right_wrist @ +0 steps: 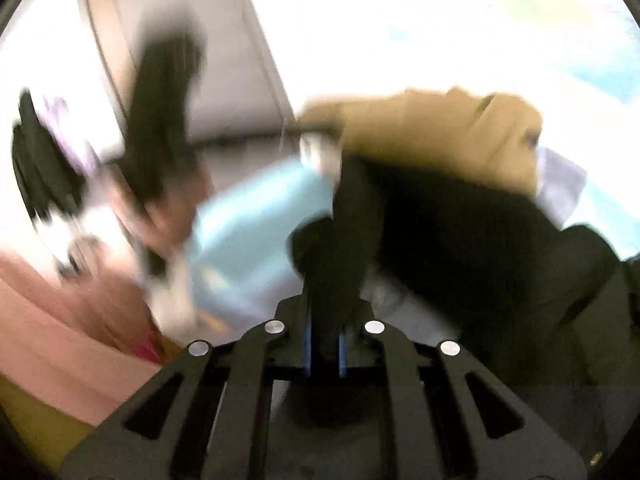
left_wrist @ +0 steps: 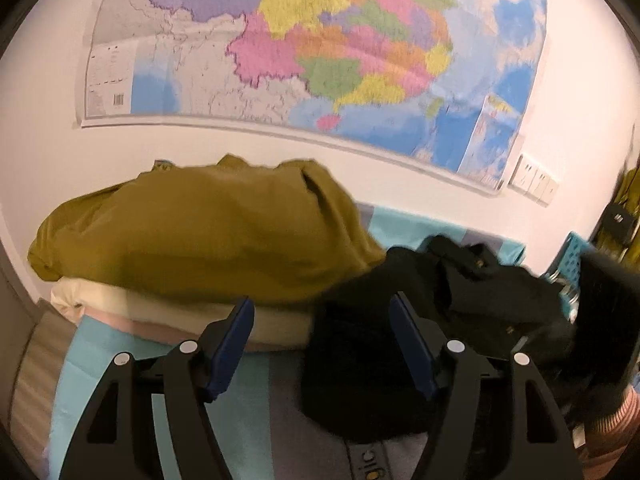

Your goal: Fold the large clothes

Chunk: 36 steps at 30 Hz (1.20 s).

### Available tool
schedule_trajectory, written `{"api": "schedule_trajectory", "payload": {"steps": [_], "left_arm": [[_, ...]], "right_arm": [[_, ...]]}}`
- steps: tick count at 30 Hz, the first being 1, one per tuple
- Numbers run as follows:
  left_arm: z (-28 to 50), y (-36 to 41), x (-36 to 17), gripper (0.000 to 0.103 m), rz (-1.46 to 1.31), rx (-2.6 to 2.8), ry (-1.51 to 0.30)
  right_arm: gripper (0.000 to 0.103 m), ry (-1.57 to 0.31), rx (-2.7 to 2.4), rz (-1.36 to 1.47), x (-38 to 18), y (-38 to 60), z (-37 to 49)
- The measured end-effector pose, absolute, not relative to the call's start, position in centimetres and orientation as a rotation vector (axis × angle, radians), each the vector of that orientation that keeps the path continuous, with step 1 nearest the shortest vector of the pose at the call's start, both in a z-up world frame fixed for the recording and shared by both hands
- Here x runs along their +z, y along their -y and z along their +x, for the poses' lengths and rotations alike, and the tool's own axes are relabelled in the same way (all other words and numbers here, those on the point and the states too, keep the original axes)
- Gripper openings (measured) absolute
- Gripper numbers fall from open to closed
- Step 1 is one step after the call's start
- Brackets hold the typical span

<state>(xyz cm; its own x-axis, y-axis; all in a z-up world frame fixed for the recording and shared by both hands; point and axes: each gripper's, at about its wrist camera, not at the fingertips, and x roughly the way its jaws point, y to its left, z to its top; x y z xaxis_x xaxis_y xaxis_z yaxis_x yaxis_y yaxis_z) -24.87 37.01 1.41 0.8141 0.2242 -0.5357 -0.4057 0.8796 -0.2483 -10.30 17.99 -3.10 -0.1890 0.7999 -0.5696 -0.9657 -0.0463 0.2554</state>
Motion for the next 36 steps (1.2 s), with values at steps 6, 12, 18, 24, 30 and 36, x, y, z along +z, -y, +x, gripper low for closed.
{"api": "schedule_trajectory", "payload": {"steps": [6, 12, 18, 24, 30, 36], "left_arm": [[-23.1, -36.1, 2.8, 0.07, -0.344, 0.27, -0.512], [-18.0, -32.3, 1.1, 0.07, -0.281, 0.137, -0.597], [-11.5, -27.6, -3.1, 0.07, -0.213, 0.016, -0.756], [-7.0, -23.6, -6.8, 0.07, -0.106, -0.013, -0.883], [-6.1, -21.3, -7.6, 0.07, 0.009, -0.01, -0.869], [-4.5, -20.2, -9.4, 0.039, 0.106, 0.025, -0.901]], "right_arm": [[0.009, -0.541, 1.565, -0.023, 7.1, -8.1, -2.9], [0.009, -0.618, 1.214, 0.002, 6.9, 2.4, 4.6], [0.016, -0.926, 0.979, 0.066, -4.5, 8.4, 10.5], [0.06, -0.992, 0.902, 0.158, -10.5, 12.3, 10.3], [0.084, -0.903, 0.903, 0.288, -9.3, 18.0, 8.2], [0.056, -0.98, 0.904, 0.17, -11.6, 16.1, 6.5]]}}
